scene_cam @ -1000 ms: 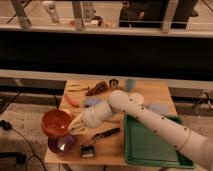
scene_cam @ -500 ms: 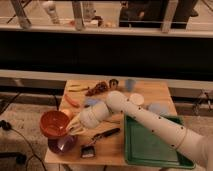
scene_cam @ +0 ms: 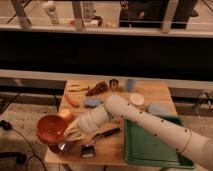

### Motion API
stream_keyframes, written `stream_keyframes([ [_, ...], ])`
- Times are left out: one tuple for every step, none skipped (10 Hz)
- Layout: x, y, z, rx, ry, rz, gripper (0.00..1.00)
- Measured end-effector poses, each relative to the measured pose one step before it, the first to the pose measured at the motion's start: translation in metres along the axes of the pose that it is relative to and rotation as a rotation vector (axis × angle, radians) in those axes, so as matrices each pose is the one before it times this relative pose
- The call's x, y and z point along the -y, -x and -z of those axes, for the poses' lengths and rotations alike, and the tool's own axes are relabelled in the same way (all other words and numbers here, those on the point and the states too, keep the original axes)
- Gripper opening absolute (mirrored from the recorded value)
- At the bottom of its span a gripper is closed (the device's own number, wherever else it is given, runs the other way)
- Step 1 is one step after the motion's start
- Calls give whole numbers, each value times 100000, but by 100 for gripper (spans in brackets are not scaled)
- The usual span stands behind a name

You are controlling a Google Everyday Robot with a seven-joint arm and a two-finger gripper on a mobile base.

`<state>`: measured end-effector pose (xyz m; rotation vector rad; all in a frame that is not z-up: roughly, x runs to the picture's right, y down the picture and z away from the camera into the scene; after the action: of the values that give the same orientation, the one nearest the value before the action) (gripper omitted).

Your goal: Stack bowls on top of each other

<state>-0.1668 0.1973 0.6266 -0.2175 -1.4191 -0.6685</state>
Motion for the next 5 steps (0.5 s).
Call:
stream_keyframes([
  [37, 25, -297, 15, 1370, 382, 0],
  [-93, -156, -315, -121, 2417, 207, 0],
  [-150, -194, -370, -180, 3389, 226, 0],
  [-305, -327, -421, -605, 4987, -104, 0],
  [-414, -363, -269, -691, 4100, -542, 0],
])
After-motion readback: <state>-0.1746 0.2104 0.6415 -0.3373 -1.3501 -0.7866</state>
